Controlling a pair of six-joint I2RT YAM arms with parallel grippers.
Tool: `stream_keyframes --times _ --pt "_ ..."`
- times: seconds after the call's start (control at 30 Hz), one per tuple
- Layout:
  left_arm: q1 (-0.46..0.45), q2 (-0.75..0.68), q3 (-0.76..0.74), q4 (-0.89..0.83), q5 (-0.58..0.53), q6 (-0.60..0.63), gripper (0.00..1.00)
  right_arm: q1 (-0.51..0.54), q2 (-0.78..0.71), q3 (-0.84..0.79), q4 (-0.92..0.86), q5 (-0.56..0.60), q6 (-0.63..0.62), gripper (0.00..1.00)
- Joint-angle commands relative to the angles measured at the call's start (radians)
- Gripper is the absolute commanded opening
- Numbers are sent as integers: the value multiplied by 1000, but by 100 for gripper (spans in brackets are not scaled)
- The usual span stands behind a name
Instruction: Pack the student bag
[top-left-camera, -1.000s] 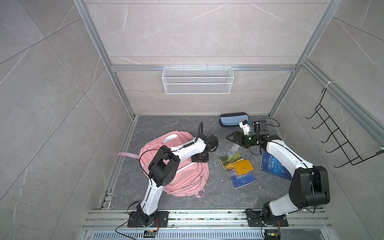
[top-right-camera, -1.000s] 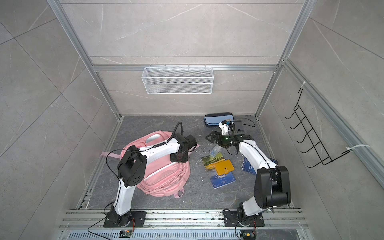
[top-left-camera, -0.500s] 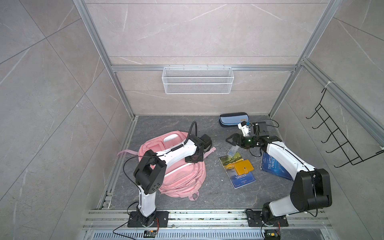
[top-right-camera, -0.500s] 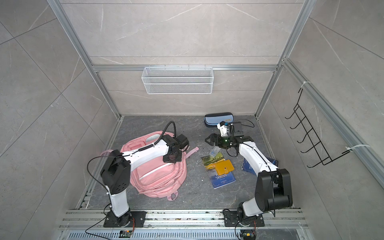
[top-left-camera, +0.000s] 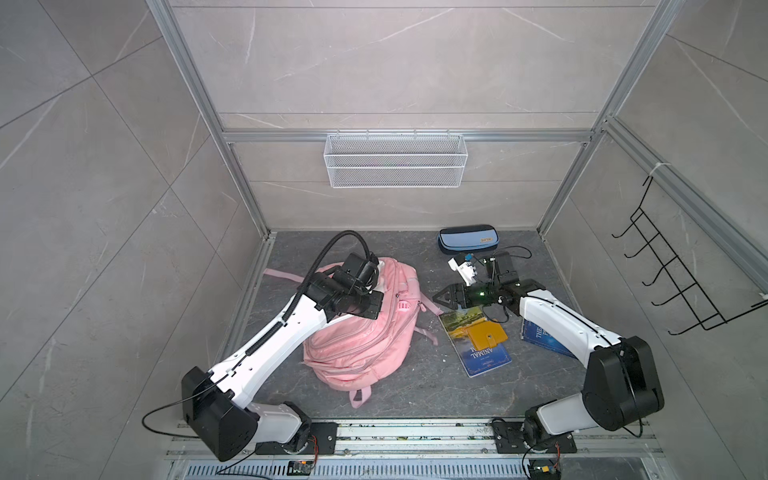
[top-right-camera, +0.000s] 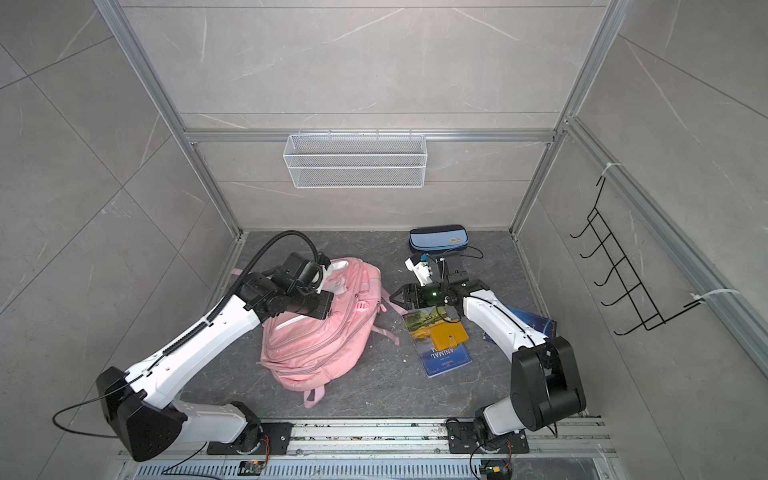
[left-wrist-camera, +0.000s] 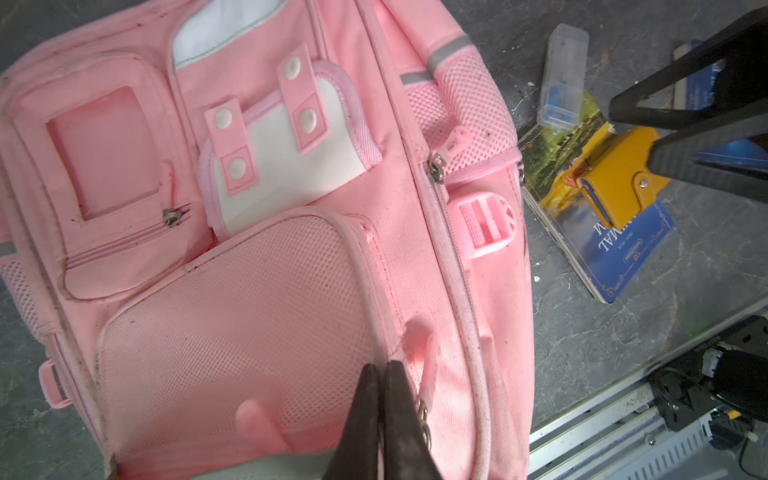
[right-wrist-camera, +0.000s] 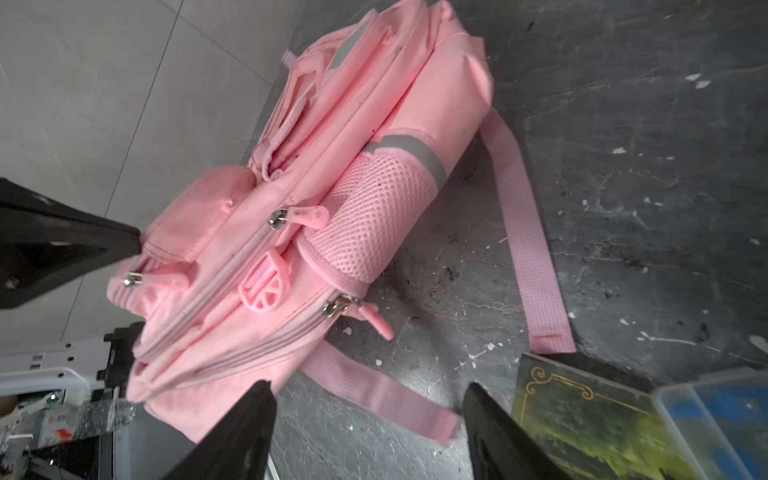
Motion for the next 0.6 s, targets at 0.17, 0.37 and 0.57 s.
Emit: stream_keyframes --times 0.17,0.37,0.57 --pt "22 -44 31 61 136 85 0 74 -49 -41 18 -103 -29 51" --pt "35 -16 54 75 162 77 0 122 -157 -123 16 -43 30 40" --pt "61 -30 58 78 208 88 0 142 -155 -160 5 34 20 38"
